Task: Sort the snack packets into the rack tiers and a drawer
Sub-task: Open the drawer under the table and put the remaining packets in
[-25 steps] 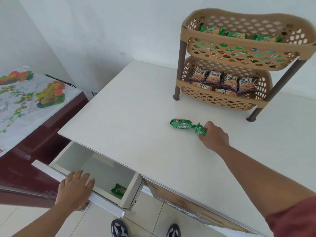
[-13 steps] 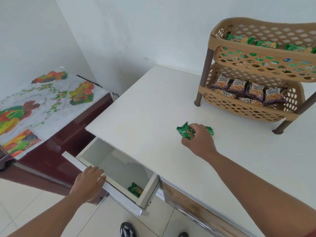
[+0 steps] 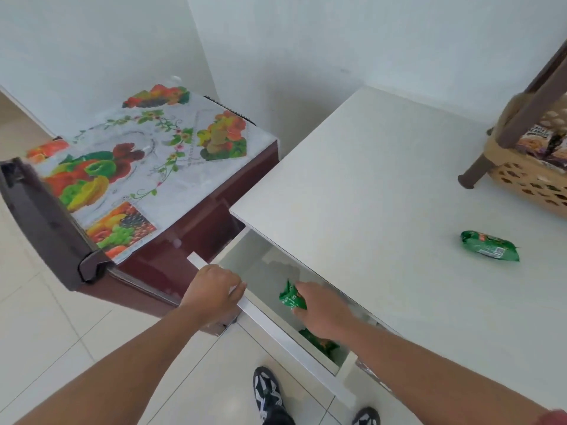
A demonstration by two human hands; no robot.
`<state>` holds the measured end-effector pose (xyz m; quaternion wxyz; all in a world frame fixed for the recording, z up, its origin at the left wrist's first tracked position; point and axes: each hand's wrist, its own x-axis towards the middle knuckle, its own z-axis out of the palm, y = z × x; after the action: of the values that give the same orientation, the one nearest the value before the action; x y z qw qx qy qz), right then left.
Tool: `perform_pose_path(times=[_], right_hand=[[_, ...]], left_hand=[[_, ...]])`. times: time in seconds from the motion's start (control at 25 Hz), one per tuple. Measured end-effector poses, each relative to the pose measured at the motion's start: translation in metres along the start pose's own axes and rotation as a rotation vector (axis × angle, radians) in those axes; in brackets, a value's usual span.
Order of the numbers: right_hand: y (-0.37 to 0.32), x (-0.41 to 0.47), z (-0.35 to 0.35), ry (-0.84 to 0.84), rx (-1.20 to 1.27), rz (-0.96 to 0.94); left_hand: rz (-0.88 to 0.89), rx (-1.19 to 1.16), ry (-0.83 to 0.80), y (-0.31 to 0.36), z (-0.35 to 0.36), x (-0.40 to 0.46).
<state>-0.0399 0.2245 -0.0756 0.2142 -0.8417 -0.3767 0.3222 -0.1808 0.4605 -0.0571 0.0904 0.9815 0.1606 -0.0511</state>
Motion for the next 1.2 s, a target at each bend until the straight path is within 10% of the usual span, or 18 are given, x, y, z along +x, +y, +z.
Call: perform_pose_path(times=[0.72,1.2], right_hand=[[0.050,0.102,0.118,-0.211,0.002,0.269],[-0.013,0.025,0.009,-0.051,0.194,0.024]], left_hand=[[0.108,-0.183,0.149,-0.025,0.044,0.021],[0.080,-0.052,0.114,-0.016,0.037,0.017]])
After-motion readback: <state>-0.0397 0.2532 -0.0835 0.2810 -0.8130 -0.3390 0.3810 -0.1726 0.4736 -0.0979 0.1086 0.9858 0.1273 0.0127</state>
